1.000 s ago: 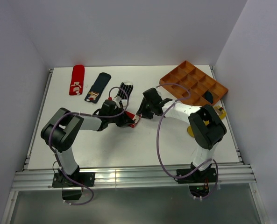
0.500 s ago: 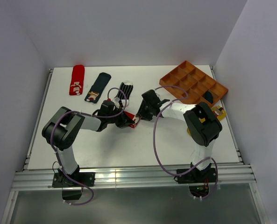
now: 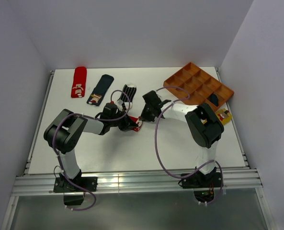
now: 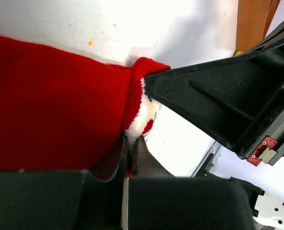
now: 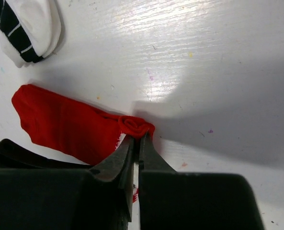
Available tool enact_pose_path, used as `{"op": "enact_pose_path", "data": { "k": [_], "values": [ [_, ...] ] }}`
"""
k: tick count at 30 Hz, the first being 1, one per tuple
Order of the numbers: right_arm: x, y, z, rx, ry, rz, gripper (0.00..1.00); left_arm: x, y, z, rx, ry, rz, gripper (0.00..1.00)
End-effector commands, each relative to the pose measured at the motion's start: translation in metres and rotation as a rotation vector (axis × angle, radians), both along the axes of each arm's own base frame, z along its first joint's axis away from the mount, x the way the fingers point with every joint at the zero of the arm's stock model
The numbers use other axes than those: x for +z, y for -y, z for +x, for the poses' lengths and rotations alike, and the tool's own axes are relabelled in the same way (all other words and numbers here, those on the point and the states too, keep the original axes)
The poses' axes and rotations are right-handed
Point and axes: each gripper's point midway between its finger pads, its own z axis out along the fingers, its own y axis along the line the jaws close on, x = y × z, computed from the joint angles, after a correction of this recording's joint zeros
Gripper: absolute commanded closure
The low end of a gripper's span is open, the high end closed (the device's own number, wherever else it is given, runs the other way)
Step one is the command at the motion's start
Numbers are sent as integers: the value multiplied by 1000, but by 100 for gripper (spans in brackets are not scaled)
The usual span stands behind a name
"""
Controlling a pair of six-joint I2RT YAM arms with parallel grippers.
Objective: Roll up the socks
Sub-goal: Roll the sock at the center of the board.
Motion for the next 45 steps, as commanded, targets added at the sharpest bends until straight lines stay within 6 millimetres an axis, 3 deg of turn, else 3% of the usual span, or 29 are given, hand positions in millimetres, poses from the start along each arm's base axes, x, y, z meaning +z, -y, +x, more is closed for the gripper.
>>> {"op": "enact_pose_path", "data": {
  "k": [1,2,5,8,11,13,19,23,28,45],
  "values": [
    [-10,-2,-8,24,-39,-54,100,-25,-16,-9,4,-30,122,96],
    [-10,0,-8,23,-39,-67,100,-25,-19,-7,17,-15,139,93],
    [-11,6,-11,33,-61,-116,100,-20,-29,-2,35,39,206,68],
    [-8,8,-7,27,-53,-141,100,-7,-31,-1,46,105,255,56],
    [-9,8,-8,35,-64,-152,100,7,-35,2,63,220,359,52],
    [-10,7,-8,38,-67,-156,100,21,-40,8,114,311,428,51],
    [-10,4,-9,54,-74,-164,100,55,-24,-4,118,587,582,50],
    [-9,3,-8,60,-75,-167,100,62,-14,-5,84,697,654,49],
    [-7,0,-8,66,-75,-160,100,47,-2,-8,37,737,760,48],
    [-12,-6,-10,81,-93,-136,100,41,17,-8,12,863,901,50]
  ]
}}
